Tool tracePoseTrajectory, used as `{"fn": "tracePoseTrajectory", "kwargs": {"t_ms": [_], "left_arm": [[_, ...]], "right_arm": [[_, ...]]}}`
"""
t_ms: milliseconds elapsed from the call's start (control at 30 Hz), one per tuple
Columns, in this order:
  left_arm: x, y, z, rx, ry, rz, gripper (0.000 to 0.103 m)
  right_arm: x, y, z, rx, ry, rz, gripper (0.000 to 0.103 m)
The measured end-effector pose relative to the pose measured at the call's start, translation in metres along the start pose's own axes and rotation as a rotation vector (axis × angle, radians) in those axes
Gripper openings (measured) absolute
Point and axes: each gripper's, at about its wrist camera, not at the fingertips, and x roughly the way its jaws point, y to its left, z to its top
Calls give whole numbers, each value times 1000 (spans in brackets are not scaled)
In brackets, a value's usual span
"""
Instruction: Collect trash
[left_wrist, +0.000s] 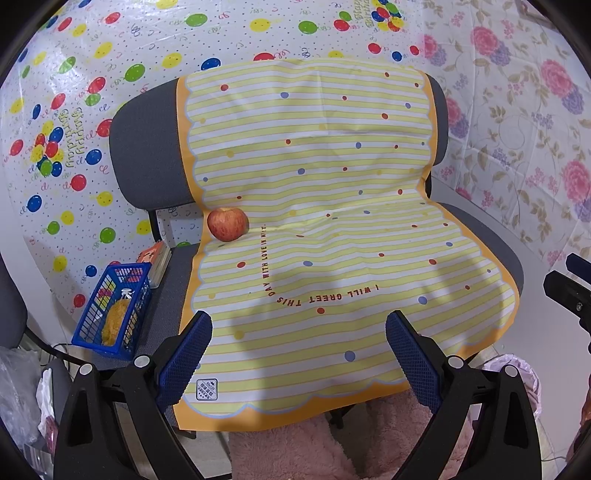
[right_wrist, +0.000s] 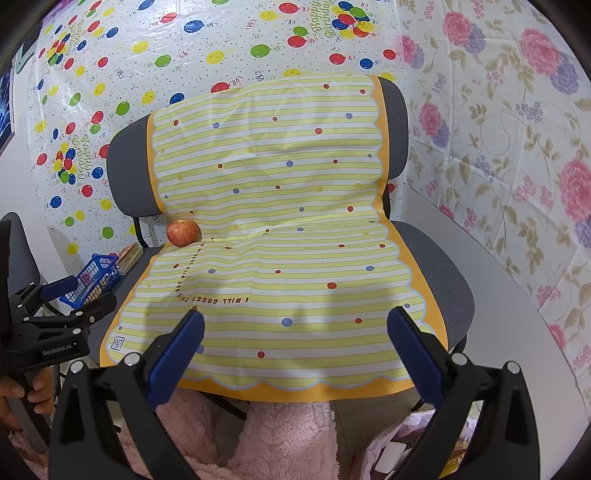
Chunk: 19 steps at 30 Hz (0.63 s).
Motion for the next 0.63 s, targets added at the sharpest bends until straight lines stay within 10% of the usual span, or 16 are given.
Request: {"fn": "tracePoseTrajectory", "kwargs": {"t_ms": [367, 633], "left_arm": [[0, 4, -4, 7, -37, -39, 94], [50, 10, -17, -43, 104, -43, 94]], "right_arm": [[5, -2, -3, 8, 13, 2, 97], [51, -17, -5, 14, 57, 7, 97]]}}
